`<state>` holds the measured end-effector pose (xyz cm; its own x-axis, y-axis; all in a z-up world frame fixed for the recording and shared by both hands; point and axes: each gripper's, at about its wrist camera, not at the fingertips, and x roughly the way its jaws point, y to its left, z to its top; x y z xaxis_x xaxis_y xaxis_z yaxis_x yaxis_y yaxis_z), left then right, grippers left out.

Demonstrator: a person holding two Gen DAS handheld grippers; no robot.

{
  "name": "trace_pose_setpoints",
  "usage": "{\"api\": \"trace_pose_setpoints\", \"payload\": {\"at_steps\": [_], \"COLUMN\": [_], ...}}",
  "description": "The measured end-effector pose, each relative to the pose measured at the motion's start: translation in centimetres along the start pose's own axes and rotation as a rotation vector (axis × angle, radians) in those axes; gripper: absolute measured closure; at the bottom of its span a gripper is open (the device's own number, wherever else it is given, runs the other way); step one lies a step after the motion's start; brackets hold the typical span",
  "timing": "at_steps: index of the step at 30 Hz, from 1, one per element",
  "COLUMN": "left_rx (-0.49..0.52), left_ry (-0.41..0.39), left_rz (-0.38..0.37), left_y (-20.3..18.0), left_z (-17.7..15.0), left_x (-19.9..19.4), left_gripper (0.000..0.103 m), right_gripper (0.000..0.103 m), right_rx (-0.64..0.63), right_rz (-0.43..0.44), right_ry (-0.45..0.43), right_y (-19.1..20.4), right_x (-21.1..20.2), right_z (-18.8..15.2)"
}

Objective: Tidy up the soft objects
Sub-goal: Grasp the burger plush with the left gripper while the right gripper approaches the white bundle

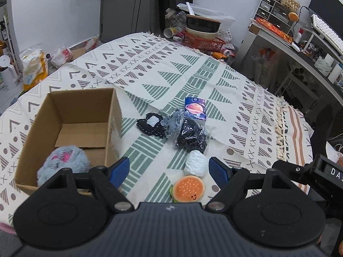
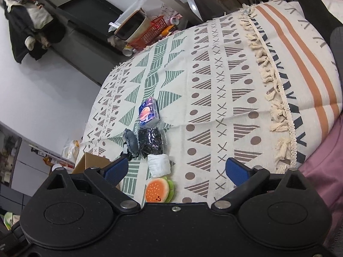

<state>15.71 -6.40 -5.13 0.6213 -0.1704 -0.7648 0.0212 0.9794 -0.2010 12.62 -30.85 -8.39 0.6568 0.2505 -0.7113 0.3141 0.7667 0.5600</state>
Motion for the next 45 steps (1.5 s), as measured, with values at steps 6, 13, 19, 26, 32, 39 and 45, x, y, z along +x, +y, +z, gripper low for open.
{"api": "trace_pose_setpoints", "payload": {"at_steps": [6, 13, 19, 26, 32, 39, 45], "left_rx": [-0.013, -0.019, -0.017, -0.043, -0.082, -0.075, -0.102], "left_ry": [0.019, 0.089, 0.152, 0.229, 0.275, 0.261, 0.245], "left_rz": [-0.018, -0.037, -0.041, -0.036, -0.027, -0.009, 0.003], "left_y": [-0.5, -1.2, -1.7, -2.1, -1.8, -1.8, -0.7], "left_z": [0.3, -0.2, -1.5, -2.7, -3.6, -3.5, -3.1], "left_x": [1.5, 4.1, 6.9, 10.1, 12.2, 12.5, 11.5], "left_gripper": [0.03, 0.037, 0.037, 0.037, 0.037, 0.059, 0.062], "right_gripper": [0.025, 0.034, 0.035, 0.035, 0.034, 0.034, 0.034], "right_rx": [0.059, 0.113, 0.149, 0.108, 0.054, 0.026, 0.009], "right_rz": [0.017, 0.022, 0.016, 0.046, 0.064, 0.066, 0.073], "right_ry": [0.031, 0.076, 0.096, 0.098, 0.126, 0.145, 0.151], "right_y": [-1.2, -2.2, -2.9, -2.8, -2.2, -1.9, -1.9], "right_x": [1.2, 3.4, 4.8, 5.9, 7.4, 8.5, 9.3], "right_z": [0.2, 0.2, 0.2, 0.3, 0.0, -0.4, -0.8]}}
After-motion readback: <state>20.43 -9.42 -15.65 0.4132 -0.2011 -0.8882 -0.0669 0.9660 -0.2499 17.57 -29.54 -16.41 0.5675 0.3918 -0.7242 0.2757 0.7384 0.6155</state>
